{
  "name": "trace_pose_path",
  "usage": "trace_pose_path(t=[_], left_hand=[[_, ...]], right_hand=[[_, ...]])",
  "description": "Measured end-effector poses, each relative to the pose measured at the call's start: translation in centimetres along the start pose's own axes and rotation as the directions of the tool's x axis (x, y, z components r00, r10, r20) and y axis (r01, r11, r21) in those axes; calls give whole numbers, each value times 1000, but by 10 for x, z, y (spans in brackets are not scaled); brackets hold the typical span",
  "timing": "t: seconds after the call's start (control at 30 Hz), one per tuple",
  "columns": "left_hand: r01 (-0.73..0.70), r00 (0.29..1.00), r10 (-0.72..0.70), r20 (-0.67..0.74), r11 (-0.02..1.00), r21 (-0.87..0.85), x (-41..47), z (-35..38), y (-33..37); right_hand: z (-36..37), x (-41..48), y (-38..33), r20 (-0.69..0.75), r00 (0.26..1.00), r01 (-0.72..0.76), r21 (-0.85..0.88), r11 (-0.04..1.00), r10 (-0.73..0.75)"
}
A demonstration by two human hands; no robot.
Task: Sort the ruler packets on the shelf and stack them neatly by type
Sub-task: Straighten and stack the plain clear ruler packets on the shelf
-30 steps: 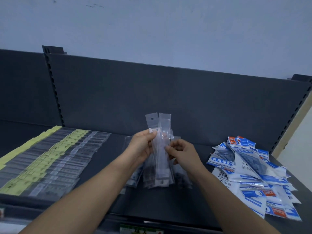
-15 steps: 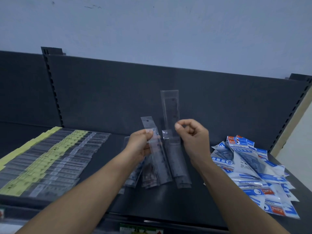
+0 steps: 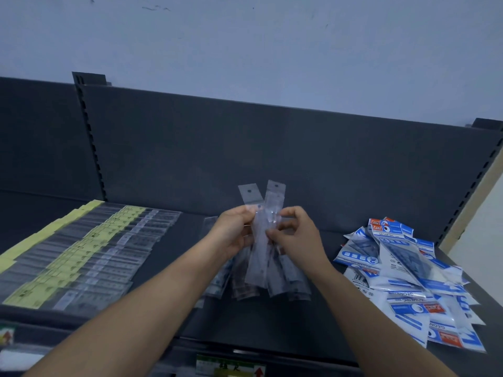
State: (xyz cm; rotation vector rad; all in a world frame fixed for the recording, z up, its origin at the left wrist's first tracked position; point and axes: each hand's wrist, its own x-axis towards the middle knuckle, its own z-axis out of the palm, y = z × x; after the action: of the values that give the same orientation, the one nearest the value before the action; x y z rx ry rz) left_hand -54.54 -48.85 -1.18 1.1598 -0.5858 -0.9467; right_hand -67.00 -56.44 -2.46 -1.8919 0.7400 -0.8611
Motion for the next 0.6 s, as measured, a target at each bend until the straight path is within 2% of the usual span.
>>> trace_pose_path(t=[0.1,0.13,0.17,0.2,0.23,0.27,0.3,0.33,0.4,0.43,0.47,0.53,0.6], left_hand=[[-16,999,14,31,997,75,-2,-2,0],[-21,1000,20,7,983,183,-1,-5,0],[-28,998,47,-40,925,378,2,-11,0],[-20,991,100,-90,769,639,6,-19,0],[44,983,131,-127,506,861,8,-27,-1],[142,979,107,-172,243,959,8,-35,-1],[224,973,42,-227,68,972,5,-40,-3],[272,962,-29,-273,-18,962,1,-44,-6],[296,946,-126,-299,-43,954,-6,-46,-12],[288,948,-133,-290,-34,957,-7,-47,-14],[275,954,-124,-274,-10,961,-5,-47,-15],[252,965,-93,-244,86,964,1,-50,-14],[246,969,-57,-240,175,953,4,-50,-12]], right_hand=[[-3,3,1,38,992,-124,147,981,120],[-4,5,3,30,990,-143,140,980,140],[-6,7,6,6,988,-157,95,983,157],[-8,9,10,-33,985,-166,16,986,167],[-11,11,16,-72,983,-175,-91,980,169],[-13,13,21,-99,981,-182,-211,960,164],[-15,13,26,-103,981,-188,-338,922,162],[-16,13,30,-93,982,-187,-472,862,162],[-14,11,34,-63,988,-143,-705,694,139],[-11,10,33,-48,994,-101,-766,634,100],[-6,8,29,-32,998,-55,-786,615,48],[8,7,20,46,998,63,-762,644,-43],[27,8,13,179,984,131,-715,687,-1]])
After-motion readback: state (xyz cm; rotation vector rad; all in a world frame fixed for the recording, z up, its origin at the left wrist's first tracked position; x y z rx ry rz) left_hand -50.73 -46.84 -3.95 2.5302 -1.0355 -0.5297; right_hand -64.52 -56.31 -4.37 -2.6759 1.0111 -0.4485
